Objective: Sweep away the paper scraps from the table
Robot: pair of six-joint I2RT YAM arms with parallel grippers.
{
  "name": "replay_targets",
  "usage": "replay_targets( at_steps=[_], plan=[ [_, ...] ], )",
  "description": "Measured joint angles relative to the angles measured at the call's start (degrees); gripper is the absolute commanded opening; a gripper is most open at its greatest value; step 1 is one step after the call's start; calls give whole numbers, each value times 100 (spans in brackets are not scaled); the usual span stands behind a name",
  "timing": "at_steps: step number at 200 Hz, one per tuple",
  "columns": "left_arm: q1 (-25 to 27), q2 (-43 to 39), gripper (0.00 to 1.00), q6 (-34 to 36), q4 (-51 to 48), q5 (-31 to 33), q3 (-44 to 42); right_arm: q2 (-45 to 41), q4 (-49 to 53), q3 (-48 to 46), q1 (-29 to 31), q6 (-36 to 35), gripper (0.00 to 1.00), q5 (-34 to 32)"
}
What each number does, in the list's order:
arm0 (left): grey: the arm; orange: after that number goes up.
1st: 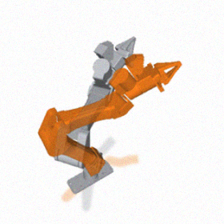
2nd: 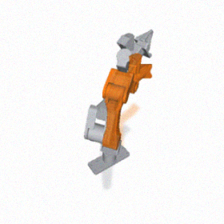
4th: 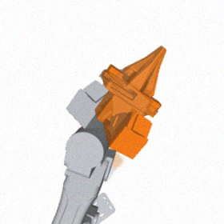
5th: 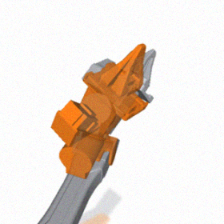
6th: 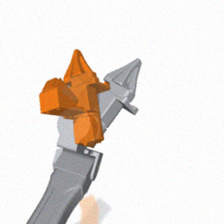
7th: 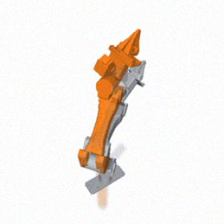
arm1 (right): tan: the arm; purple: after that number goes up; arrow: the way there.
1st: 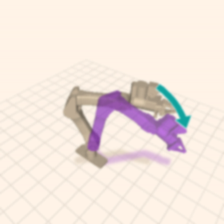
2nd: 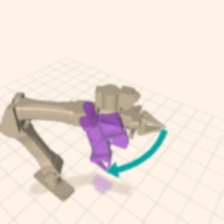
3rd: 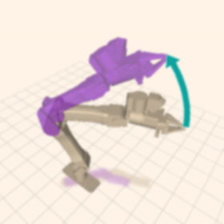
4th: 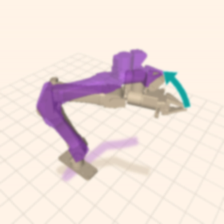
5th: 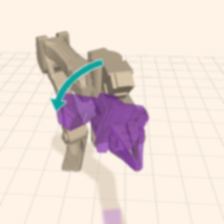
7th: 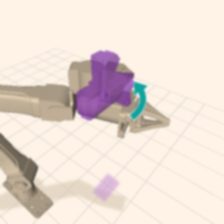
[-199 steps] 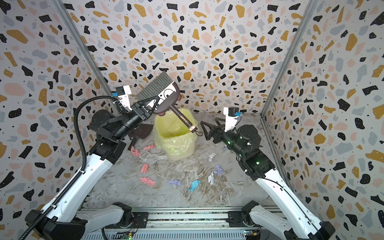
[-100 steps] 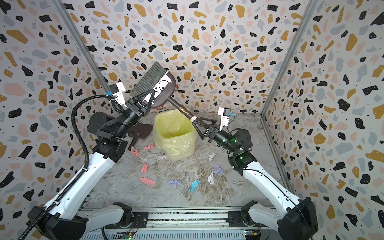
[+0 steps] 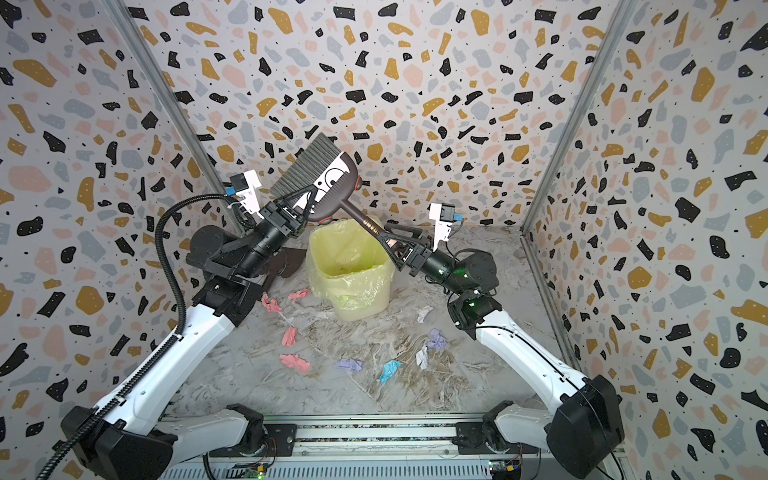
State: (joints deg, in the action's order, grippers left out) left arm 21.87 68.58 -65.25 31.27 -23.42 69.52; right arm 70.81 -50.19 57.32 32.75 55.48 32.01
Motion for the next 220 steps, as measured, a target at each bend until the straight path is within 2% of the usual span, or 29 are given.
replay_targets(
  at_steps=[63,97,155,170,188,220],
  plan=[
    [2,2,0,22,-4,37,-52,173,-28,28,138,15,67,37],
    [2,-4,0,76,-17,37,-52,173,-28,28,140,15,56,28],
    [7,-37,0,92,-11,13,-52,173,68,28,138,13,35,-28],
    [7,-44,0,85,-2,-4,-52,173,74,28,138,17,25,-28],
    [26,-42,0,-66,-26,11,-55,173,-28,33,144,79,19,24],
    [33,-59,0,-101,-17,15,-55,184,-94,42,151,125,2,79]
  ],
)
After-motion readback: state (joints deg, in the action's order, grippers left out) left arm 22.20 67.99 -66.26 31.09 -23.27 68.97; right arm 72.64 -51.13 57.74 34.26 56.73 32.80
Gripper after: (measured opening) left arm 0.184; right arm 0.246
